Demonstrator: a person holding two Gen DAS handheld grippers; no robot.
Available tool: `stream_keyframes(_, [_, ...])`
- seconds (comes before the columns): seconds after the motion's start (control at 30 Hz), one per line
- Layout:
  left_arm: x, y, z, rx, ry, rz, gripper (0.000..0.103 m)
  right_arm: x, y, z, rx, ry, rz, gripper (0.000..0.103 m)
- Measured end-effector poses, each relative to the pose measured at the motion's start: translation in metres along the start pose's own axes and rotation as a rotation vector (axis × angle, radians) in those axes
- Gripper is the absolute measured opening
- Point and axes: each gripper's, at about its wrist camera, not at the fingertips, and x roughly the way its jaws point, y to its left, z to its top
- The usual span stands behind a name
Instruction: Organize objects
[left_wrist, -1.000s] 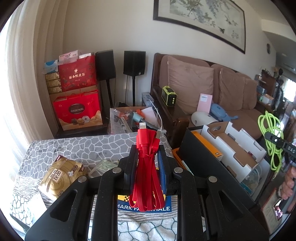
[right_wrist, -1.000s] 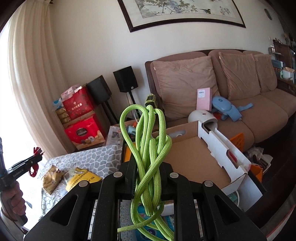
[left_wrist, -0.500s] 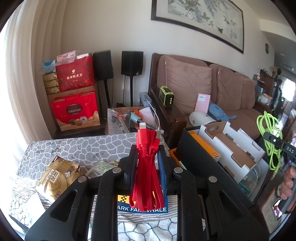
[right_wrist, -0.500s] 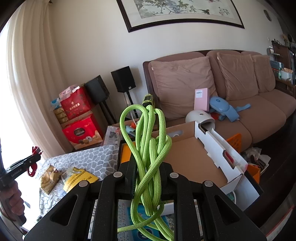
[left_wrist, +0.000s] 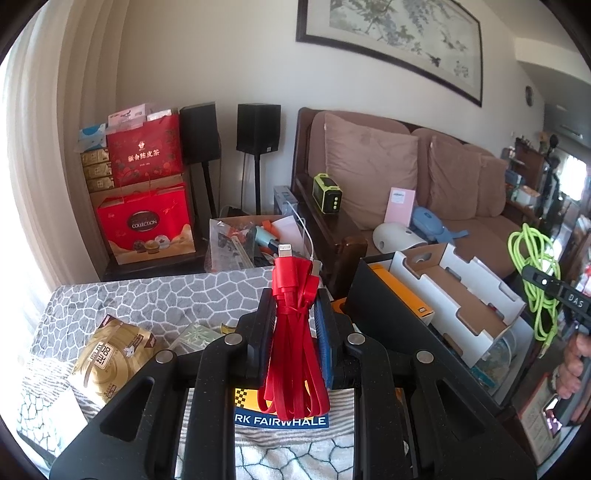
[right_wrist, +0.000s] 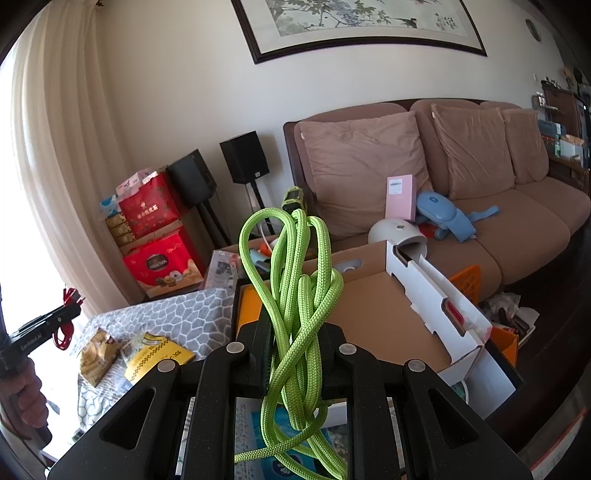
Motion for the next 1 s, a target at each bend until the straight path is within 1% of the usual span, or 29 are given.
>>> stream_keyframes(0.53, [0.002, -0.018, 0.006, 0.025, -0.014, -0.034, 0.019, -0.003, -0.004, -0.002, 0.0, 0.001, -0.015, 0.016])
stream_keyframes(0.63, [0.004, -0.02, 0.006, 0.028, -0.012, -0.037, 0.019, -0.003, -0.004, -0.001, -0.001, 0.002, -0.028, 0.016])
stream_keyframes(1.0, [0.009, -0.032, 0.008, 0.037, -0.011, -0.058, 0.019, -0.004, -0.009, 0.0, 0.011, 0.002, -0.034, 0.016])
